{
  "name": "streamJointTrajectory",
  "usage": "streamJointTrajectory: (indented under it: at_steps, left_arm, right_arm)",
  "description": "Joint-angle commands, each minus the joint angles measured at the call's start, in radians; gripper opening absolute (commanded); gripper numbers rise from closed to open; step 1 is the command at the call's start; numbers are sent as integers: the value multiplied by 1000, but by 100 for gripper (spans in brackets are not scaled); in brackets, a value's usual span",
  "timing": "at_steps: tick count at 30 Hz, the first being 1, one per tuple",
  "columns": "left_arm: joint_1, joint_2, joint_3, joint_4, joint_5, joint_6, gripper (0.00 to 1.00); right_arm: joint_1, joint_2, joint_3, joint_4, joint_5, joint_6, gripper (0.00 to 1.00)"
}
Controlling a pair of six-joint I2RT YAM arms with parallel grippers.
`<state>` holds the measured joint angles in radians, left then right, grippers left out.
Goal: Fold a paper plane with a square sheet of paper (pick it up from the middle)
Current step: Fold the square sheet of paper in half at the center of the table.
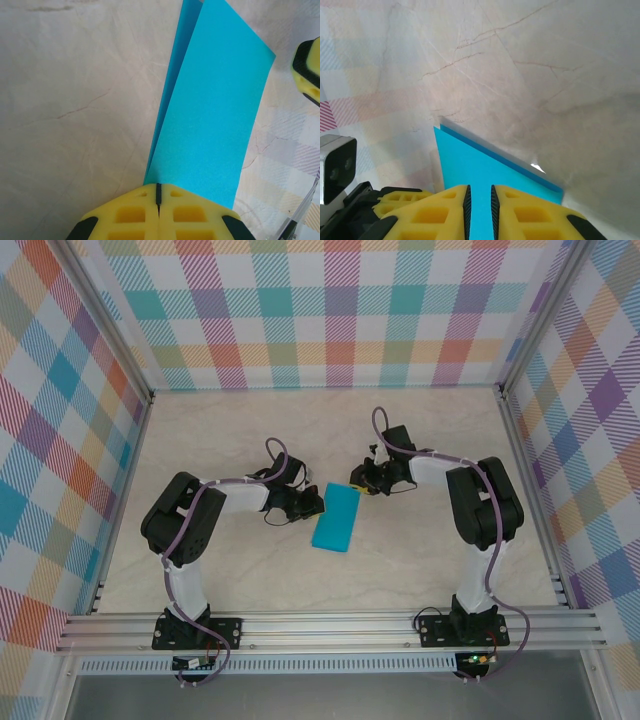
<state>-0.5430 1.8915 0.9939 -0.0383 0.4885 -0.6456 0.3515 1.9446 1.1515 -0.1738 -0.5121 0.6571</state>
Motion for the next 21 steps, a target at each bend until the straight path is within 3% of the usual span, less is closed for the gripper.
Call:
streamJointTrajectory:
  at_steps: [1,14,21]
  left_arm:
    - [-17,59,-35,-149,-106,18,0]
    - [-17,56,-39,-150,-108,19,0]
    - [-17,59,-37,-152,-107,21,0]
  right_arm:
    - [-11,30,7,4,-5,-14,21]
    - [-23,26,2,9,2,-7,20]
    - [-43,1,-4,59,-70,10,21]
